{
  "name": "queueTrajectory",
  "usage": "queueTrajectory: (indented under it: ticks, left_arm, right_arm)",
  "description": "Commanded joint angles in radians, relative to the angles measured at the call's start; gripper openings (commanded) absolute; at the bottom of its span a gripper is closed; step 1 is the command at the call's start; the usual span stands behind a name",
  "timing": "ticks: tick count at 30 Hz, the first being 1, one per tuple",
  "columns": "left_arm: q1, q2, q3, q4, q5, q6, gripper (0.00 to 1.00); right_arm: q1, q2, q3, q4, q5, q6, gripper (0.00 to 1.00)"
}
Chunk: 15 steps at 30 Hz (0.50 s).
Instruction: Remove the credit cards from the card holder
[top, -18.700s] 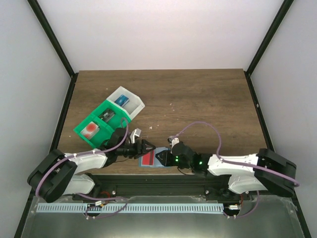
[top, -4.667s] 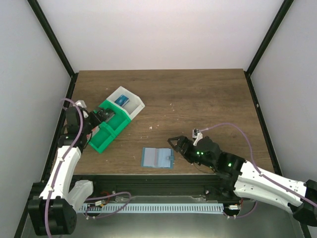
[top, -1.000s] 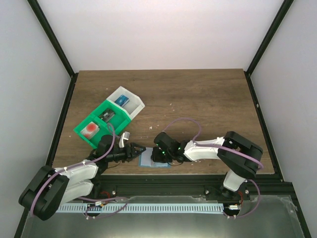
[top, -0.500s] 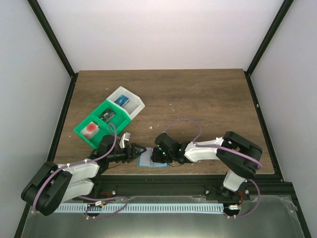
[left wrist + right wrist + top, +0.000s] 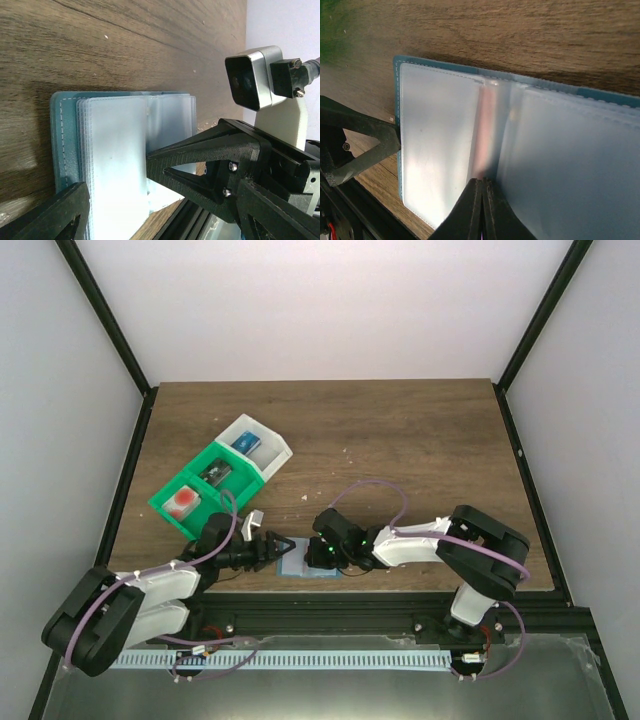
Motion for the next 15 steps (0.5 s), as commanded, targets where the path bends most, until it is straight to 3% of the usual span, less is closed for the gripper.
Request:
queueTrajectory:
  ticks: [1, 15]
  left_arm:
    - [-0.005, -0.005, 0.014, 0.001, -0.001, 0.023, 0.82]
    - [-0.006, 0.024, -0.005, 0.089, 0.036, -0.019, 0.83]
  right_arm:
    - [0.010, 0.023, -0.021, -0.026, -0.007, -0.001, 0.02]
    - [0.009, 0.024, -0.026, -0.013, -0.011, -0.002, 0.02]
